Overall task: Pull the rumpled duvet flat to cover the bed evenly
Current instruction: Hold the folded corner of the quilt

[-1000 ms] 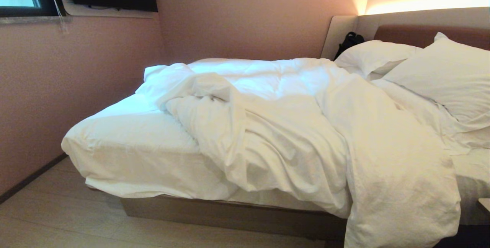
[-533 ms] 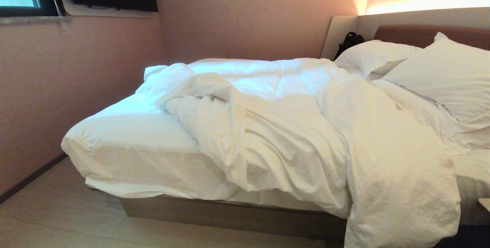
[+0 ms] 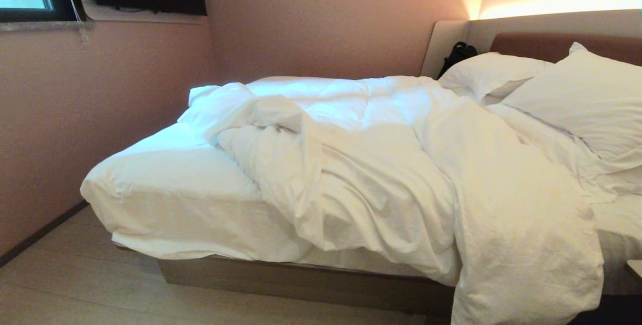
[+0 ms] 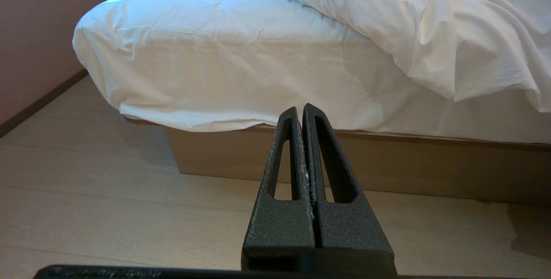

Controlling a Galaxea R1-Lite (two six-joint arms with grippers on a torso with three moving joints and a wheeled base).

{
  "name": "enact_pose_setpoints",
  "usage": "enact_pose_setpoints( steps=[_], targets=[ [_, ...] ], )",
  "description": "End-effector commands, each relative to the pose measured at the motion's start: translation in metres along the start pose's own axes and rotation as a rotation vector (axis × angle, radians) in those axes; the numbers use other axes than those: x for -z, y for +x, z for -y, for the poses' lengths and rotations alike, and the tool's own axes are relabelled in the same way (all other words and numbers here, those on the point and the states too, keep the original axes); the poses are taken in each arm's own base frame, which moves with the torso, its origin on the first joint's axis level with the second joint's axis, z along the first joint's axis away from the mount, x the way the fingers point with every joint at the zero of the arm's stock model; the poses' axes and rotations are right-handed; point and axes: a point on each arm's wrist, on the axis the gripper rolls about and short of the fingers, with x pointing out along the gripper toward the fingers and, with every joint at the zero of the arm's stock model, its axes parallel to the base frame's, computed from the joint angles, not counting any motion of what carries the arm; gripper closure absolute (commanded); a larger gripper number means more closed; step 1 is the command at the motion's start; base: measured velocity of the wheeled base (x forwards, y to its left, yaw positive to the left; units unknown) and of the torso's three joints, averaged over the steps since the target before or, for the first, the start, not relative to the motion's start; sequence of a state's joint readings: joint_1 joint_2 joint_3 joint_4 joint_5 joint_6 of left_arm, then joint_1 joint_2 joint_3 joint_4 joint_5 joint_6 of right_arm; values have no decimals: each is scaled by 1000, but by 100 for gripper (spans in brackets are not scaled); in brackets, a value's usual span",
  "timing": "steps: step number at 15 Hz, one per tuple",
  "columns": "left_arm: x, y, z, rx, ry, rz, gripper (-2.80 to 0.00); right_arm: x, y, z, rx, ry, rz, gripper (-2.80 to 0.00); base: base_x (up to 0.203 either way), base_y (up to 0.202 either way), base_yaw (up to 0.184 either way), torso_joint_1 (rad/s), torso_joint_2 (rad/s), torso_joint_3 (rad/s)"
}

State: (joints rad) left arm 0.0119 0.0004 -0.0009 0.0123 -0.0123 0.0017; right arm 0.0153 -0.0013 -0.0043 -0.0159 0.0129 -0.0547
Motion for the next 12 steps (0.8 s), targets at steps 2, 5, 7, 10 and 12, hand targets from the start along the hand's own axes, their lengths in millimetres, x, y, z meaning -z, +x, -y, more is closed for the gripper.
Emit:
enact_pose_setpoints(
  steps=[2,5,7,10,12],
  targets=[
    [0,0,0,0,0,-2,0,2,0,0,10,55,-17,0,0,0,0,0,0,0],
    [0,0,0,-1,0,-1,0,2,0,0,12,56,-19,0,0,0,0,0,0,0],
    [0,0,0,0,0,-1,0,2,0,0,12,56,-19,0,0,0,0,0,0,0],
    [0,0,0,0,0,1,0,2,0,0,12,56,-19,0,0,0,0,0,0,0],
    [0,0,0,0,1,0,0,2,0,0,12,56,-19,0,0,0,0,0,0,0]
  ],
)
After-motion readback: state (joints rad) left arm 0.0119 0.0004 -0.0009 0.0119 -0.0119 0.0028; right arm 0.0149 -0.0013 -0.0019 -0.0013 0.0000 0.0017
